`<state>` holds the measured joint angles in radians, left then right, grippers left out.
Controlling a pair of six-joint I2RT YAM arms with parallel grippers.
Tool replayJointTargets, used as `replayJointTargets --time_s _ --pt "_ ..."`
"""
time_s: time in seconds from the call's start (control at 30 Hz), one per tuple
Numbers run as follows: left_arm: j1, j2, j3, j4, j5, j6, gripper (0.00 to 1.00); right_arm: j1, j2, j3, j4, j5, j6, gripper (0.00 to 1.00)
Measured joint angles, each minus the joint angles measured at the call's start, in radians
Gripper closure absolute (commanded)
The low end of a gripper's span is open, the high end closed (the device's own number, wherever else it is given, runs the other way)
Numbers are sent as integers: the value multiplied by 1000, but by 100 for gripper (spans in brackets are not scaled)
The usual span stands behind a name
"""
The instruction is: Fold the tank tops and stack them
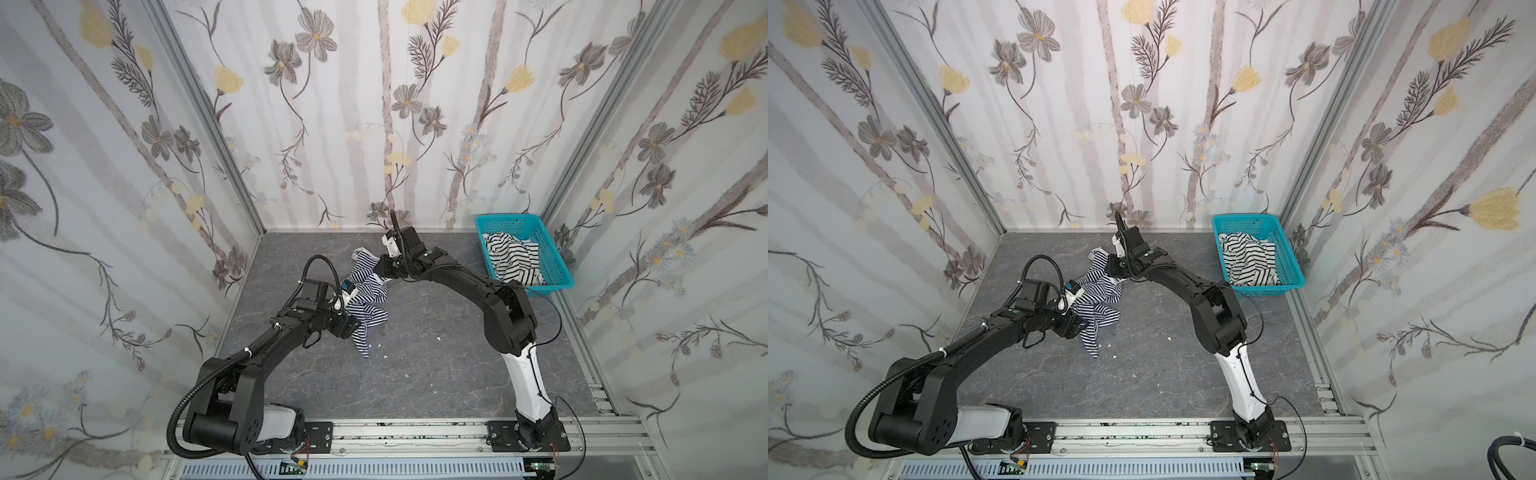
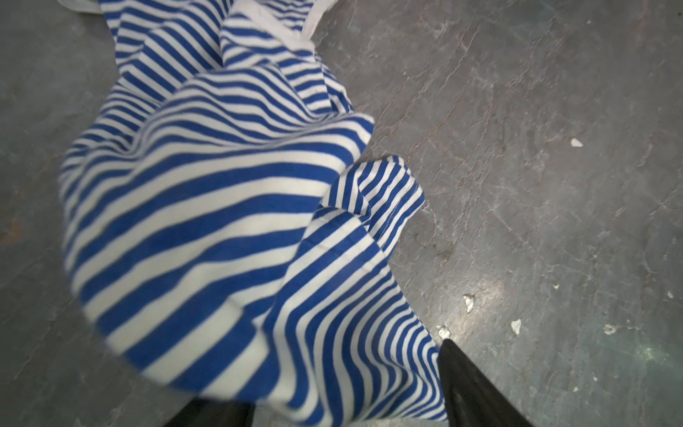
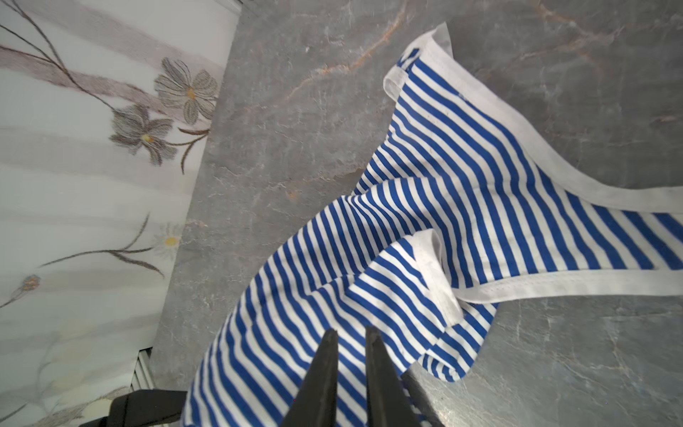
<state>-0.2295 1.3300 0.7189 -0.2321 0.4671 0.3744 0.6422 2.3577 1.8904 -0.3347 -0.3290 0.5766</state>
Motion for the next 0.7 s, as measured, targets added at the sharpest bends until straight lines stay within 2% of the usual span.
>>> replayJointTargets --time_s 0.2,0.23,0.3,0.37,0.4,0.47,0.5,0.57,0.7 --pt "-11 -35 26 -36 68 0 56 -63 -68 -34 -29 55 -23 87" --pt "-11 -39 31 -41 78 0 57 -74 -82 -47 -29 59 -28 83" --pt "-14 -45 37 -51 91 0 60 -89 -102 -75 -24 71 -28 61" --pt "-19 -44 43 -57 93 0 59 -85 -107 -107 -13 66 -29 49" --pt "-23 -43 45 -60 93 0 52 -74 -109 -132 -2 60 -32 47" --pt "-27 -36 51 -63 88 0 23 -35 -126 -220 23 33 -29 44" --pt "-29 -33 53 -64 80 0 17 -14 -140 -266 35 17 -21 43" --pt "-31 -32 53 -67 51 0 11 36 -179 -350 52 -6 -5 43" --pt "-21 -57 36 -68 -9 7 9 145 -252 -460 112 -7 10 43"
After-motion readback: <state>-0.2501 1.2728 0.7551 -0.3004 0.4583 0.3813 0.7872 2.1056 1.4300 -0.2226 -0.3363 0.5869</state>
